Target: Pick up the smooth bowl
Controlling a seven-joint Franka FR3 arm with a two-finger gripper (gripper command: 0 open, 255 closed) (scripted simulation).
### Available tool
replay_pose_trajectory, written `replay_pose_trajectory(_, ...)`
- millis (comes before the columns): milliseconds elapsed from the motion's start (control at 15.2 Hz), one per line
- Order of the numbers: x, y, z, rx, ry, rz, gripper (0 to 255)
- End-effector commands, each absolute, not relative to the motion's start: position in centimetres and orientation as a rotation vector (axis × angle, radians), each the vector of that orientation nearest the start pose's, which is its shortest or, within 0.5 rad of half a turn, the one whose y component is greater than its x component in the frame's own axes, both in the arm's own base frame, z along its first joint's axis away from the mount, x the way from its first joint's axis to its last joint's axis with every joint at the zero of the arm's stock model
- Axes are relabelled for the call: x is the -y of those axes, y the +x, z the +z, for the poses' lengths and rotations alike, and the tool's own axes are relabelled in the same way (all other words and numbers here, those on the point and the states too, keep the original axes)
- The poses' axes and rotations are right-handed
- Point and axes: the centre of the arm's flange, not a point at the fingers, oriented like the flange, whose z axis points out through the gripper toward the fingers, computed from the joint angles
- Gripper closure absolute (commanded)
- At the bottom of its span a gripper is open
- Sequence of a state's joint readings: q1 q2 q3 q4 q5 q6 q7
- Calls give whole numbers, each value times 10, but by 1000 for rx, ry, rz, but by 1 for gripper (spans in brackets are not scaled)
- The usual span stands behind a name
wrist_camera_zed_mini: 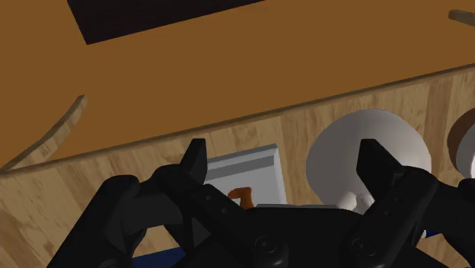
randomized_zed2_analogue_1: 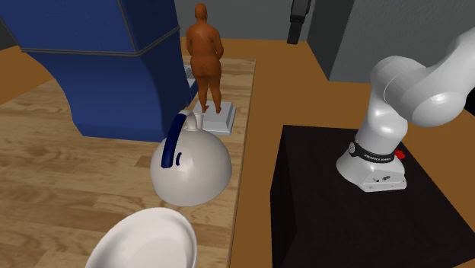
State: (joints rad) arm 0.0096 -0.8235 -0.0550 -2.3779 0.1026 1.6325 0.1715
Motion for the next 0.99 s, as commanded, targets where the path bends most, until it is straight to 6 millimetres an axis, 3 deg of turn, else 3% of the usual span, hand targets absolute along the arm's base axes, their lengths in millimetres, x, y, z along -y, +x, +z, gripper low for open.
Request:
replay_pose_trajectory(0, 9, 303, 598, -304, -2976, -100, 0)
replay_pose_trajectory(924, -127, 397, 518, -245, -2980, -133, 0)
